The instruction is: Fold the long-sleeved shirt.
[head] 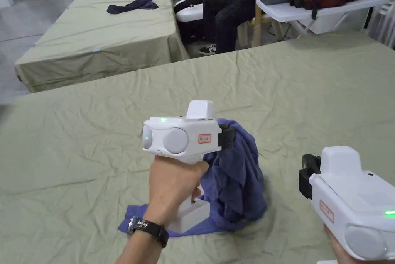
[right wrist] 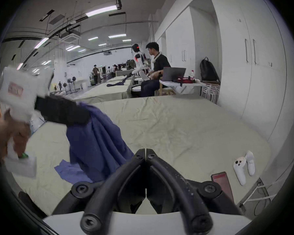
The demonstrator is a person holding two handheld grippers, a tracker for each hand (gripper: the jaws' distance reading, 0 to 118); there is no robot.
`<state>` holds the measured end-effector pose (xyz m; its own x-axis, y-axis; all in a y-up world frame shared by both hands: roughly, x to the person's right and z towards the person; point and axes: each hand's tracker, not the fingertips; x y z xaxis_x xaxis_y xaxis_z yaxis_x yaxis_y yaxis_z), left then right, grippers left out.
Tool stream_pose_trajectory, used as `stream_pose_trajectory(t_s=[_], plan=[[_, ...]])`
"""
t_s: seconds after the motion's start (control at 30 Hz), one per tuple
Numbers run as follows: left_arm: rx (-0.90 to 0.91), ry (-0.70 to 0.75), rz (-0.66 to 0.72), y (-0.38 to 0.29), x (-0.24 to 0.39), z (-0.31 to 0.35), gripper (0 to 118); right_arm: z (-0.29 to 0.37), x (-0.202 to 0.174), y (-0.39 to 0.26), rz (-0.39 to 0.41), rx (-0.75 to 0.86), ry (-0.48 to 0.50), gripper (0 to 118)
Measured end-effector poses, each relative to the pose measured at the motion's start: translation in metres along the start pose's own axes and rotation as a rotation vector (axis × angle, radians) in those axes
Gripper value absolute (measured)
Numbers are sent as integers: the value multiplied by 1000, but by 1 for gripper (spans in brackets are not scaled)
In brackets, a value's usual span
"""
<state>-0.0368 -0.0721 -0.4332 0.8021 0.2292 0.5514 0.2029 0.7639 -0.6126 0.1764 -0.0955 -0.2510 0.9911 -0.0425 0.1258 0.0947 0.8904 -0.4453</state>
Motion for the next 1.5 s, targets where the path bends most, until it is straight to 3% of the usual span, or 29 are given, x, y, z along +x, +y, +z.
stream_pose_trajectory(t_s=[0.2,0.3,0.33,0.4,0.47,0.57,0.7,0.83,1.0,1.07,1.1,1.13,1.2,1.3,1.5], plan=[[-101,-22,55,-42,-4,-50,14,-13,3,-13,2,-48,-6,1],[-113,-15,69,-47,-4,-55,20,-16,3,-15,2,-59,-7,1],[-115,1,73,-45,-4,-56,29,-16,3,-15,2,-60,-7,1],[-122,19,86,-45,-6,-56,66,-16,3,-14,2,-61,-7,1],[-120,32,91,-45,-8,-50,79,-15,3,-13,4,-60,-10,1],[-93,39,87,-46,-12,-27,80,-12,1,-9,8,-53,-11,1],[80,67,126,-54,-23,30,80,-6,-7,-3,26,-36,0,1],[209,175,134,-70,-40,93,80,-2,-18,3,51,-22,15,1],[174,320,68,-101,-60,148,67,-1,-36,7,82,-8,42,1],[150,322,59,-115,-66,162,42,-1,-42,8,88,-6,51,1],[139,326,55,-122,-67,167,19,-1,-45,8,90,-6,56,1],[136,326,57,-128,-69,171,8,-2,-47,8,91,-7,60,1],[126,345,79,-139,-74,175,0,-3,-51,8,98,-8,64,1],[98,313,154,-147,-88,178,0,-2,-53,9,109,-10,68,1],[-10,287,134,-146,-105,160,0,-3,-52,10,116,-11,63,1]])
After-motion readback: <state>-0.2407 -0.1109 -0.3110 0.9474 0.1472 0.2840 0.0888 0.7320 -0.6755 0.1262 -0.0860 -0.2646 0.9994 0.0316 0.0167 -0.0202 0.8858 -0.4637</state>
